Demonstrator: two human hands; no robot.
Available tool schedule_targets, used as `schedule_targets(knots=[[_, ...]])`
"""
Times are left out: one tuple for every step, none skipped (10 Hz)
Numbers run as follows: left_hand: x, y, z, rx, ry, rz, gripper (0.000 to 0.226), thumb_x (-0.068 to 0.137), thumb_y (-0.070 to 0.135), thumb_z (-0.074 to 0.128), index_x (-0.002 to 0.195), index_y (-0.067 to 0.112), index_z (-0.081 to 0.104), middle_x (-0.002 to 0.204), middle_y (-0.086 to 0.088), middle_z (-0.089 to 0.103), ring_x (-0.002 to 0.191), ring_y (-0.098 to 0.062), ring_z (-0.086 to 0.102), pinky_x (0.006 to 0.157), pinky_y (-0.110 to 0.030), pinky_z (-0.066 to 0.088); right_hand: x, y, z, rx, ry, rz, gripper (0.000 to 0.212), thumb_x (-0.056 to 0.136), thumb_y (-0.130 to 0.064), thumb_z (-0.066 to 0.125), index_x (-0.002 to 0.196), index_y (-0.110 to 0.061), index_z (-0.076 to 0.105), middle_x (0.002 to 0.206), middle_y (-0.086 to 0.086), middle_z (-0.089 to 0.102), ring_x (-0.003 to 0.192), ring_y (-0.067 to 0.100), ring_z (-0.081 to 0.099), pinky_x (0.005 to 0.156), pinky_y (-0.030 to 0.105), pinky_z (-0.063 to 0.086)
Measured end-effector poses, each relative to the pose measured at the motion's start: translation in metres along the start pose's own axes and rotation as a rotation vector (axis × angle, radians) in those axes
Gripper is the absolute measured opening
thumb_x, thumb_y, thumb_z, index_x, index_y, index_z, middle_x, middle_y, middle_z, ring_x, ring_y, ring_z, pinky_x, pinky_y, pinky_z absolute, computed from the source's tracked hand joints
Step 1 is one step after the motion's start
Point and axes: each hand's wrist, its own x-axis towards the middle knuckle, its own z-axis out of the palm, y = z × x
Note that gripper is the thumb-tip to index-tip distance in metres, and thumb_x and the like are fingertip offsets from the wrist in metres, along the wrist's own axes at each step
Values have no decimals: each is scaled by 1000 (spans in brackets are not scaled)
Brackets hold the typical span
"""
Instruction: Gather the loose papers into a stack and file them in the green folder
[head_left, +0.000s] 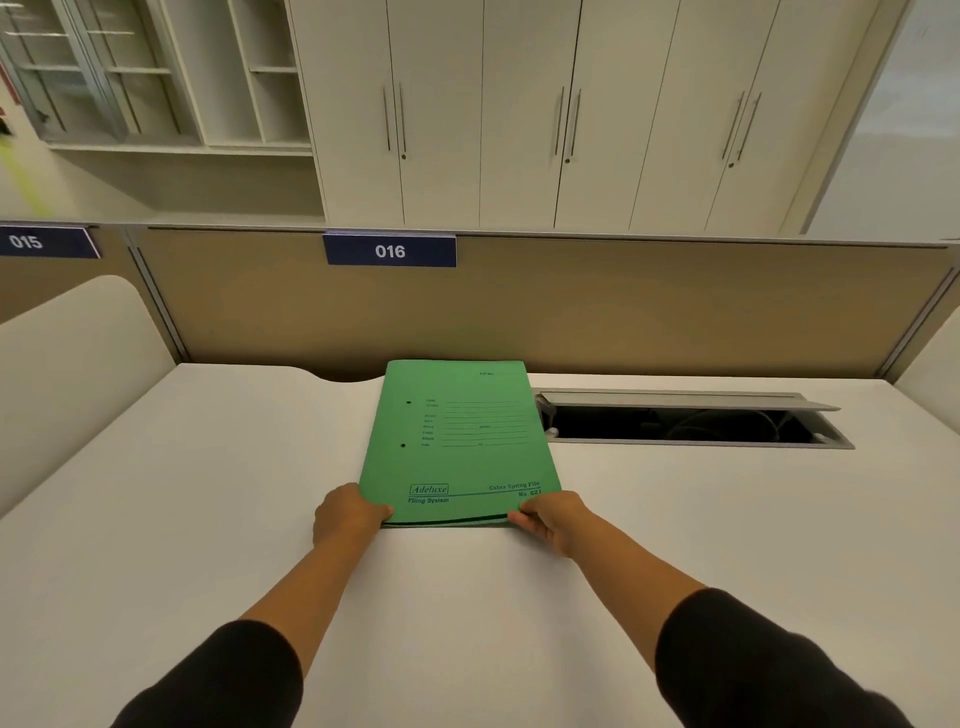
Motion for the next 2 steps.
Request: schedule_targets(knots=[[-3, 1, 0, 249, 78, 41, 52, 78, 39, 64, 116, 6, 52, 122, -16, 50, 114, -33, 48, 86, -40, 47, -15, -2, -3, -97, -13, -16, 43, 88, 6, 52, 129, 7, 40, 112, 22, 58, 60, 24, 61, 39, 22, 54], [-13, 11, -2, 305, 136, 202, 73, 82, 39, 60, 140, 7, 28, 151, -18, 26, 140, -35, 21, 109, -47, 31, -43, -9, -18, -202, 69, -115, 70, 86, -7, 62, 141, -4, 19, 105, 10, 52, 75, 22, 59, 59, 28, 57]])
